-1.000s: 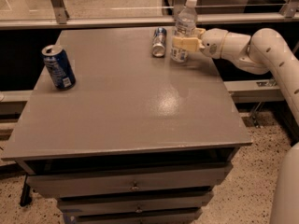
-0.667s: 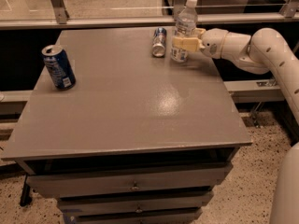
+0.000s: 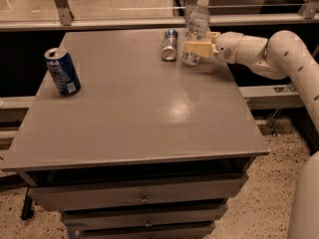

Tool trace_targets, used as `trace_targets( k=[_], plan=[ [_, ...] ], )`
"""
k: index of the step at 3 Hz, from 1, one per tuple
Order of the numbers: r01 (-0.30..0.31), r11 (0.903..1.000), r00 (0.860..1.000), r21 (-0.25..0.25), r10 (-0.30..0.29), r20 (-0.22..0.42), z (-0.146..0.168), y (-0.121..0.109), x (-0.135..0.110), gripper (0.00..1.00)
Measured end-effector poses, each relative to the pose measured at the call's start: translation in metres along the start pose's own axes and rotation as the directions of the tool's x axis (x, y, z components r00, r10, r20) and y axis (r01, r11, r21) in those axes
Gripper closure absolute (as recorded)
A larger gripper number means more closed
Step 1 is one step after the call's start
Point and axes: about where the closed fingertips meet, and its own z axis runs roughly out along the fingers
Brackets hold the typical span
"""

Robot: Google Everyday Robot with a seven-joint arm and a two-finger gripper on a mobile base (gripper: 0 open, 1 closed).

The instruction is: Move blue plastic bottle near redbull can

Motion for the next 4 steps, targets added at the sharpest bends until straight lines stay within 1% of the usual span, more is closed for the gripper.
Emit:
trace_targets(
  k=[1,2,3,4],
  plan=[
    [-0.018,0.9998,1.000,0.010,0.018,-0.013,-0.003,0.001,0.007,0.00],
    [-0.030,0.9994,0.999,0.020,0.030,-0.020,-0.007,0.003,0.011,0.00],
    [-0.017,0.9990,0.999,0.040,0.019,-0.039,-0.027,0.009,0.006,0.00],
    [0.054,0.9967,0.996,0.061,-0.049,-0.077,-0.067,0.021,-0.016,0.00]
  ],
)
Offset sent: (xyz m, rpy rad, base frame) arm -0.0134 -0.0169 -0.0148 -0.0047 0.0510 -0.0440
